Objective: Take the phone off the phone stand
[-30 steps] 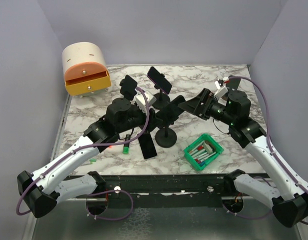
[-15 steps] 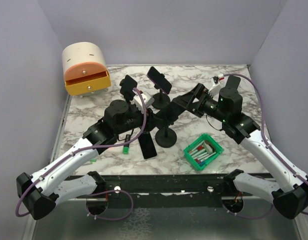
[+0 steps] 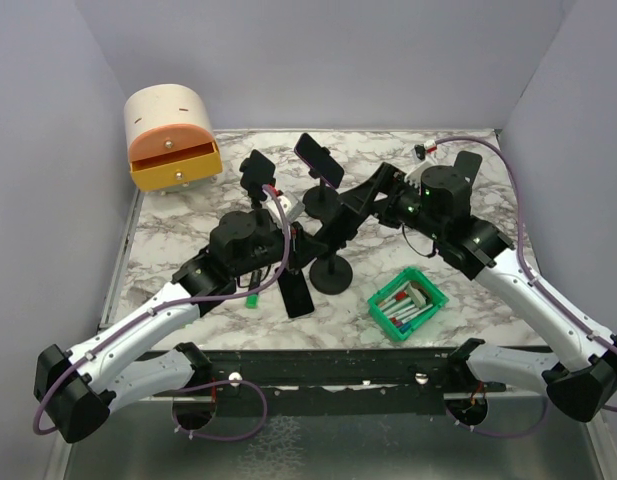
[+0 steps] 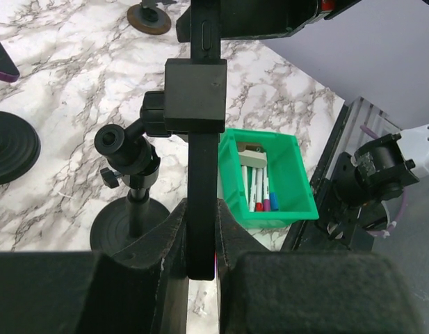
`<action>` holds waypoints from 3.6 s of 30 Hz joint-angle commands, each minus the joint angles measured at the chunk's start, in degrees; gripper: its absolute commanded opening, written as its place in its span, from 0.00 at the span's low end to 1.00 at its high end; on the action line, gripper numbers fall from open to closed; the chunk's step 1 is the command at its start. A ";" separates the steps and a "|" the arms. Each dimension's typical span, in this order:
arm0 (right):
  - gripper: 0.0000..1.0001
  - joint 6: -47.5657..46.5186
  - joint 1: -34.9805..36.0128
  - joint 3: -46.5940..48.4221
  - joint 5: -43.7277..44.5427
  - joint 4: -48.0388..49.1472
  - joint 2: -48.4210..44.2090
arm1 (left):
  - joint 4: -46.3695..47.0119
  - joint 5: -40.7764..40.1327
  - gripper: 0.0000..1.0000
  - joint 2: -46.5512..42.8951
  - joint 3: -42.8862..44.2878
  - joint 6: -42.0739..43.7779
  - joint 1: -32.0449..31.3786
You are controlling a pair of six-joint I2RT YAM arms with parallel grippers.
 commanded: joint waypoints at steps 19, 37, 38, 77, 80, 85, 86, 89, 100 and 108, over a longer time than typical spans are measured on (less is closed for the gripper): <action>0.78 -13.81 7.93 9.98 13.83 -7.80 4.55 | 17.32 0.58 0.10 0.67 -12.18 -11.67 -0.52; 0.81 -19.11 13.30 16.15 18.78 -12.56 8.10 | 23.36 -3.48 0.10 5.33 -15.31 -13.91 -2.84; 0.81 -19.11 13.47 16.26 18.78 -12.64 8.11 | 23.92 -3.61 0.10 5.74 -15.59 -14.13 -2.93; 1.00 -21.22 15.87 18.76 20.09 -15.97 4.68 | 28.09 -8.14 0.32 4.97 -18.14 -15.01 -3.23; 1.00 -21.13 15.84 17.15 20.03 -15.35 3.49 | 28.00 -7.89 0.36 3.63 -18.28 -15.30 -3.21; 1.00 -21.05 15.87 12.18 19.13 -11.15 -0.33 | 27.85 -7.50 0.41 0.73 -18.34 -15.83 -3.17; 1.00 -21.05 15.85 11.22 18.93 -10.30 -1.13 | 27.79 -7.27 0.42 0.27 -18.37 -15.88 -3.18; 1.00 -21.05 15.87 8.07 18.35 -6.96 -3.52 | 27.53 -7.08 0.44 -1.20 -18.23 -15.73 -3.17; 1.00 -22.75 15.85 7.21 18.25 -4.39 -3.60 | 27.48 -7.21 0.25 1.16 -16.83 -14.48 -3.19; 1.00 -26.76 15.82 11.19 16.36 -6.97 0.03 | 28.99 -9.28 0.09 1.06 -18.45 -14.52 -3.23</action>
